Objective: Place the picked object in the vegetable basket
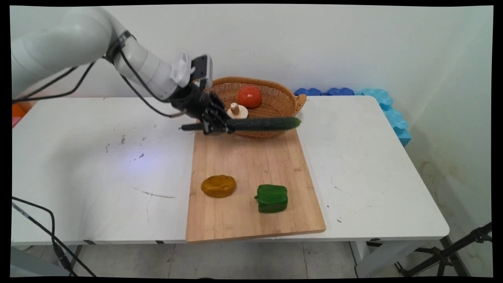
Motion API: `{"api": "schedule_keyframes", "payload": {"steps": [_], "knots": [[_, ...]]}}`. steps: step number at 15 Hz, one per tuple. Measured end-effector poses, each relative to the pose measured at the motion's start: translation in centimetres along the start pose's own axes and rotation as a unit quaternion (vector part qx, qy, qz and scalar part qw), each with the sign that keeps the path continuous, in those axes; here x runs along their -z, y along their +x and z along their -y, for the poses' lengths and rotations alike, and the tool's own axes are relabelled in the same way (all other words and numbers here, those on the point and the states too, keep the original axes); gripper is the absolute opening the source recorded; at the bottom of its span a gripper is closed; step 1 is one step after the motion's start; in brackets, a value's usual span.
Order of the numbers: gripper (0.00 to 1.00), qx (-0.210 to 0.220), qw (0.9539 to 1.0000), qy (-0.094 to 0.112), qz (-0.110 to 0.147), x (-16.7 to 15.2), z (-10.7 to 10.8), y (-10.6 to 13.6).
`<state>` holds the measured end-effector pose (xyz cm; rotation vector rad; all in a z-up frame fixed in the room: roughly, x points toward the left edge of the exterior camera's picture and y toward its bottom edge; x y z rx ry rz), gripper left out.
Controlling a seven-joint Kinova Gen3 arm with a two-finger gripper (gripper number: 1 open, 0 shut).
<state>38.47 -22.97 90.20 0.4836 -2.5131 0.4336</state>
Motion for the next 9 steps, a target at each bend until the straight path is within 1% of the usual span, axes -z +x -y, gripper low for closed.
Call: {"api": "schedule_keyframes", "payload": {"steps": [5, 9], "knots": [[0.0, -0.01, 0.9995, 0.03, 0.006, 2.1, 3.7, 0.8], [0.0, -0.021, 0.9984, 0.05, 0.018, 2.3, 6.1, 0.7]]}}
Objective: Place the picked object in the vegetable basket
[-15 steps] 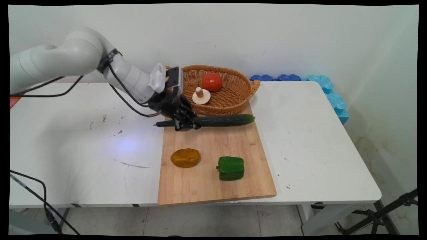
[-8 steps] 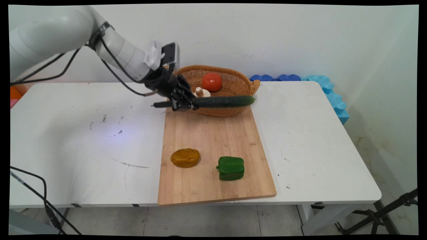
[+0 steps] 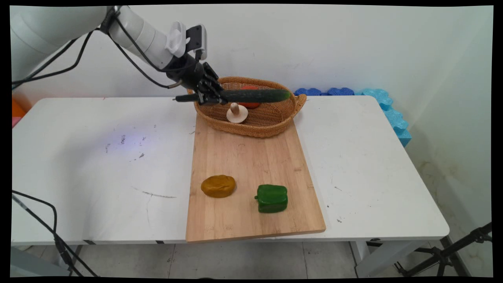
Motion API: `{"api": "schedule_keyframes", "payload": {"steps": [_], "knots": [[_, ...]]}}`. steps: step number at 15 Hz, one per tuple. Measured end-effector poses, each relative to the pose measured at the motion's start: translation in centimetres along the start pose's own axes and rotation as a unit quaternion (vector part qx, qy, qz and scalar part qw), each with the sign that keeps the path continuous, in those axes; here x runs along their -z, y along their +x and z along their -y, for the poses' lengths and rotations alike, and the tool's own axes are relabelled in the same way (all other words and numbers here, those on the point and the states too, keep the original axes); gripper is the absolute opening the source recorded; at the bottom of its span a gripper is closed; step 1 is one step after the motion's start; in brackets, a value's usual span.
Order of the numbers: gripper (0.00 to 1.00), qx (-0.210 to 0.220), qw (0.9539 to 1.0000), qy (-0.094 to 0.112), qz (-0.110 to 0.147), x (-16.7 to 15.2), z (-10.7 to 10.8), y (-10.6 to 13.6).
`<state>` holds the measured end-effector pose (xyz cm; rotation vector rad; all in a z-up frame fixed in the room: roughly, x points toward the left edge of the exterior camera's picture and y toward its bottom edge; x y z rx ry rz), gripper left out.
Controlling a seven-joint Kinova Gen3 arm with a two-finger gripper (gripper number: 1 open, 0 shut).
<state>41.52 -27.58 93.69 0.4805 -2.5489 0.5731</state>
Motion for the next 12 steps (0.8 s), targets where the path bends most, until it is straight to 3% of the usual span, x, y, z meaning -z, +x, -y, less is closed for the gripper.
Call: {"api": "schedule_keyframes", "payload": {"steps": [5, 12], "knots": [[0.0, -0.012, 0.9997, 0.016, 0.015, -1.6, 1.9, -0.3], [0.0, -0.016, 0.9994, 0.019, 0.026, -4.1, 2.6, -0.3]]}}
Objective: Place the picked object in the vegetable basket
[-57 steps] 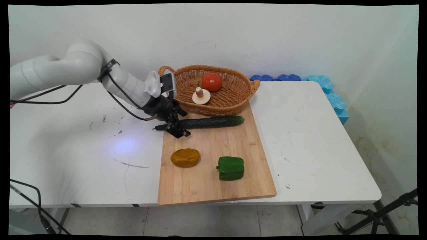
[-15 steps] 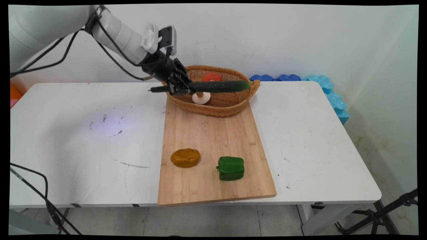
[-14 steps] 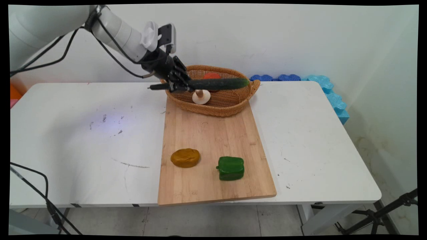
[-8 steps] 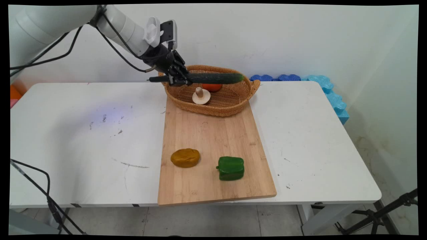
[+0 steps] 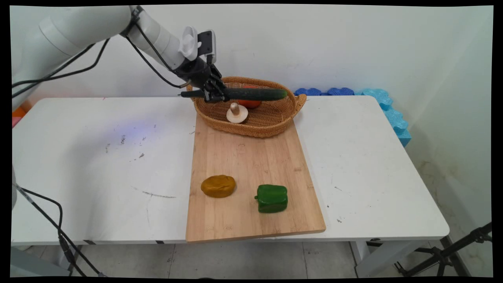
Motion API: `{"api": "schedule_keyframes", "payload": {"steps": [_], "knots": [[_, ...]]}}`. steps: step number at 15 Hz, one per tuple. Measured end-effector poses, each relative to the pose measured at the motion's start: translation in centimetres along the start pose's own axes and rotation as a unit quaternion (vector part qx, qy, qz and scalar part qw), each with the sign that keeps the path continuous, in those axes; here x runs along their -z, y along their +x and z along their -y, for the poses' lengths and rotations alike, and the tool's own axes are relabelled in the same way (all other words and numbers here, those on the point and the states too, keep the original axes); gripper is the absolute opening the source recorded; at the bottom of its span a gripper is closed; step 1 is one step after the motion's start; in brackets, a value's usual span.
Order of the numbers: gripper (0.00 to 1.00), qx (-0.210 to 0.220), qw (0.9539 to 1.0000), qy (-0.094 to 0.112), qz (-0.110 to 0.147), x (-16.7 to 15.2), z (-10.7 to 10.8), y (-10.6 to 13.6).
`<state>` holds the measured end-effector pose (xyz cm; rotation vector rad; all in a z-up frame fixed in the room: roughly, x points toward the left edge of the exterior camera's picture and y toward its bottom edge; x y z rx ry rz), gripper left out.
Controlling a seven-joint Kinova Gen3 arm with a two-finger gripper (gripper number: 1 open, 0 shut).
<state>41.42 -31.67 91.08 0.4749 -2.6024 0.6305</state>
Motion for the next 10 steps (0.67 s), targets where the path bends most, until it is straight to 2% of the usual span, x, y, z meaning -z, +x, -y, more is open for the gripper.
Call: {"api": "schedule_keyframes", "payload": {"steps": [4, 5, 10], "knots": [[0.0, 0.003, 1.0, -0.001, 0.003, -1.3, -0.1, 0.1], [1.0, 0.003, 1.0, -0.002, 0.003, -1.5, -0.1, 0.1], [1.0, 0.006, 1.0, -0.005, 0.001, -2.5, -0.4, 0.4]]}}
